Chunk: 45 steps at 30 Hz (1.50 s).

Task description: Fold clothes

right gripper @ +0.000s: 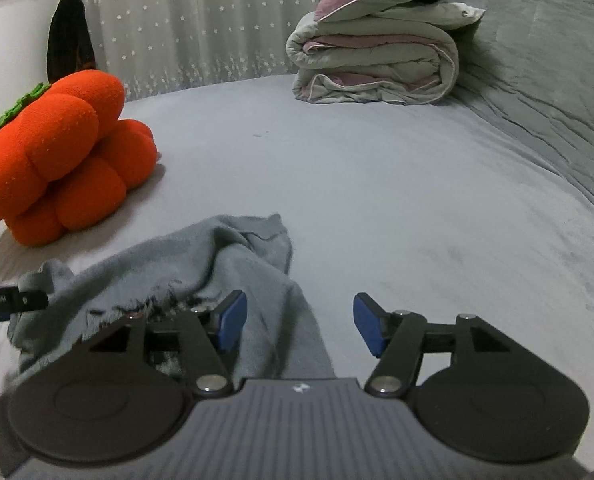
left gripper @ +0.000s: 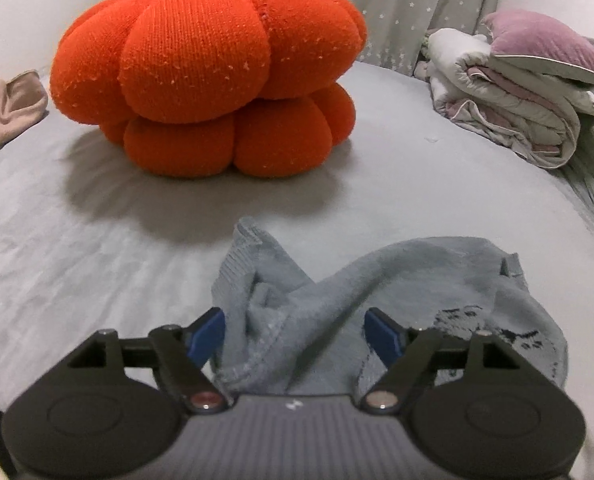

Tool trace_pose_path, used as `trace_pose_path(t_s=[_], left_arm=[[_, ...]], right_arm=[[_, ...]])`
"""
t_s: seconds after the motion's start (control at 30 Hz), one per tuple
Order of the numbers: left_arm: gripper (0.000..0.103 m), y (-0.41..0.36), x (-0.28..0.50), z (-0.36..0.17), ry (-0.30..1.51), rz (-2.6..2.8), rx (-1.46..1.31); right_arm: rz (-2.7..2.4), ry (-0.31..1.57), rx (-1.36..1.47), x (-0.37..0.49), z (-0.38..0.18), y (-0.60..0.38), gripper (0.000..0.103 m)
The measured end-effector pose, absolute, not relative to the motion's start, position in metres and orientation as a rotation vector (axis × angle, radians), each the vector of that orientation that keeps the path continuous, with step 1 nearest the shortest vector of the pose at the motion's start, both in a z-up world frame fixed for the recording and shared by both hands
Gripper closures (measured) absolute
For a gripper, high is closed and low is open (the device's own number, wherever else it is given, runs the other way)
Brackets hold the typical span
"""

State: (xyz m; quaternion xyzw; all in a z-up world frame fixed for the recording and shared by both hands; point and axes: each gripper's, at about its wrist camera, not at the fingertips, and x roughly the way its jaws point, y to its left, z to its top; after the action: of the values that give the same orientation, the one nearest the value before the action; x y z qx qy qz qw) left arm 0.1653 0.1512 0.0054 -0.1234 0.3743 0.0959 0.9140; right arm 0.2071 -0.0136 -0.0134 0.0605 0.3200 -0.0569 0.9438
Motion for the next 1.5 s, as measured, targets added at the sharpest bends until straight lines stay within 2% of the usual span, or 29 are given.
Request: trace_pose_path(t_s=[0.43, 0.67, 0.9, 1.2, 1.27, 1.43, 1.5], left_arm=[[0.025, 0.117, 0.102, 0.011, 0.839, 0.101, -0.221], [0.03, 0.09, 0.062, 0.003, 0.828, -0.03, -0.232], [0.036, 0.048, 0.044, -0.005, 0.826, -0.2, -0.17], [0.037, 0.03, 0.047, -0.031, 0.913, -0.266, -0.07], [0.036, 0.028, 0.047, -0.035, 0.909, -0.265, -0.041], [0.036, 0.023, 0.048, -0.039, 0.889, -0.256, 0.016], [0.037, 0.022, 0.047, -0.04, 0.881, -0.249, 0.028]], right_arm=[[-0.132, 0.728, 0.287, 0.172, -0.06, -0.051, 0.04], [-0.135, 0.742, 0.362, 0.164, -0.089, -0.065, 0.04], [-0.116, 0.753, 0.297, 0.172, -0.088, -0.052, 0.04], [-0.115, 0.727, 0.165, 0.183, -0.099, -0.027, 0.04], [-0.097, 0.704, 0.121, 0.182, -0.102, -0.024, 0.045], [-0.052, 0.681, 0.069, 0.179, -0.101, -0.019, 0.09], [-0.058, 0.68, 0.069, 0.178, -0.098, -0.02, 0.096]])
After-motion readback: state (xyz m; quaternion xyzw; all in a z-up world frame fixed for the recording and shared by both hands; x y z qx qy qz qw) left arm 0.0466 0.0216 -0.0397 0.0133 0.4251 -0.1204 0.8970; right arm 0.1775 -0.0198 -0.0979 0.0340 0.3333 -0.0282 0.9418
